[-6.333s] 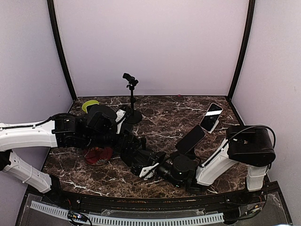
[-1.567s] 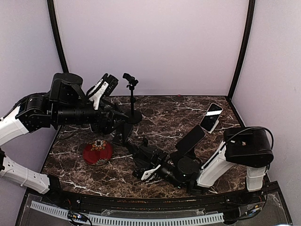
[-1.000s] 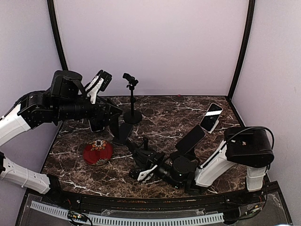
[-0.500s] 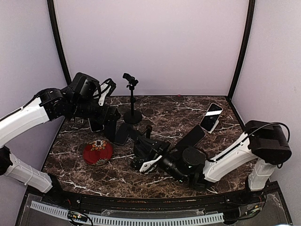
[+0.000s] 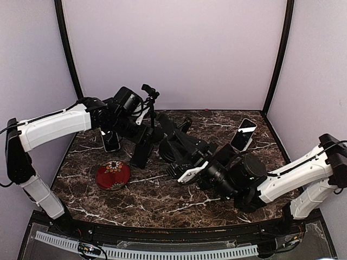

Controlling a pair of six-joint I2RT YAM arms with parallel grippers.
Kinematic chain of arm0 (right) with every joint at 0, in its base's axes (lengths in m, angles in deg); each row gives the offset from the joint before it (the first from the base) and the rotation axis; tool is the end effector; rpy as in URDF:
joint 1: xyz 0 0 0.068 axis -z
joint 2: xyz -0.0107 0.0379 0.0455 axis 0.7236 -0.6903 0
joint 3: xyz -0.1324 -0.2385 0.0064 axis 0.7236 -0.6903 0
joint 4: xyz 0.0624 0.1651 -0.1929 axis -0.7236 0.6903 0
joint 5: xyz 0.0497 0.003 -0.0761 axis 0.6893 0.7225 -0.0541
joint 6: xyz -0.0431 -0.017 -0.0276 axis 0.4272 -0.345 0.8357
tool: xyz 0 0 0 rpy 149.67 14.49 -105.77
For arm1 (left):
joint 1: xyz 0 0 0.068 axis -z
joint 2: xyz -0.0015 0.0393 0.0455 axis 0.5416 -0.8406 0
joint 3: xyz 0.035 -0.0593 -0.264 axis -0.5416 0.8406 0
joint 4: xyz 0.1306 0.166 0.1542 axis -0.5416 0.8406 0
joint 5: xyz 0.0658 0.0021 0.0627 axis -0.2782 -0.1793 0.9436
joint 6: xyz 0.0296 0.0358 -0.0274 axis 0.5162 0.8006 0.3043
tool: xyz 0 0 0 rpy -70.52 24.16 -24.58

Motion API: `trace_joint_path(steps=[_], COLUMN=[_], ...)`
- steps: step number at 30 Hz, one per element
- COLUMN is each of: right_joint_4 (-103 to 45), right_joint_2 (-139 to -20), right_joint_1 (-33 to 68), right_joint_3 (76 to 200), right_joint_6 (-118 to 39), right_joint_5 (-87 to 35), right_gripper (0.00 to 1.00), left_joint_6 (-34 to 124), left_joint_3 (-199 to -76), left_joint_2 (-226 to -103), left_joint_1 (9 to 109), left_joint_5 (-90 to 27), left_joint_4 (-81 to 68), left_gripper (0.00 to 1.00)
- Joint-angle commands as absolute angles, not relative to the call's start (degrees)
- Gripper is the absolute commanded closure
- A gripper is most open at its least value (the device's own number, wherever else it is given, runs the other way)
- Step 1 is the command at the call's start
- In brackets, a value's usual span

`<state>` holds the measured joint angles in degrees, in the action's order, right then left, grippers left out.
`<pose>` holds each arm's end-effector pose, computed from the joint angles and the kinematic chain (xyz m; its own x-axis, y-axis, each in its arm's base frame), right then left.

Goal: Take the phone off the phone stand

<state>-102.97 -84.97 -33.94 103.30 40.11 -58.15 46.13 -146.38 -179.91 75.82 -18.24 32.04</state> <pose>0.0675 0.3049 0.2953 0.8174 -0.3593 -0.4503 -0.1687 0.5981 -0.7834 0.2577 -0.2363 0.3166 -0.6358 0.3435 -0.6912 0.5287 0.8462 -0.0659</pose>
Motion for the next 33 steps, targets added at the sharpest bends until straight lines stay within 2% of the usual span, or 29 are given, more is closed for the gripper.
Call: trace_joint_path(steps=[1, 9, 19, 33], right_joint_4=[-107.5, -106.9, -109.2, -110.5], right_joint_2=[-79.6, -73.1, -69.3, -68.8], right_joint_1=[-35.7, -36.4, -36.4, -36.5], right_joint_3=[102.3, 100.2, 97.1, 96.3], right_joint_6=[45.1, 49.9, 52.0, 51.6], right_joint_5=[-59.3, -61.5, -63.6, -63.4], right_gripper=[0.95, 0.96, 0.96, 0.97], left_joint_6=[44.4, 43.0, 38.3, 34.6], left_joint_3=[-148.5, -151.3, -167.5, -183.1], left_joint_2=[-182.7, -191.2, -209.0, -223.7], left_joint_1=[75.8, 76.2, 77.3, 77.3], left_joint_5=[-20.7, -23.5, -19.9, -13.7], left_joint_4=[29.3, 26.6, 36.4, 44.5], left_gripper=[0.61, 0.62, 0.62, 0.60])
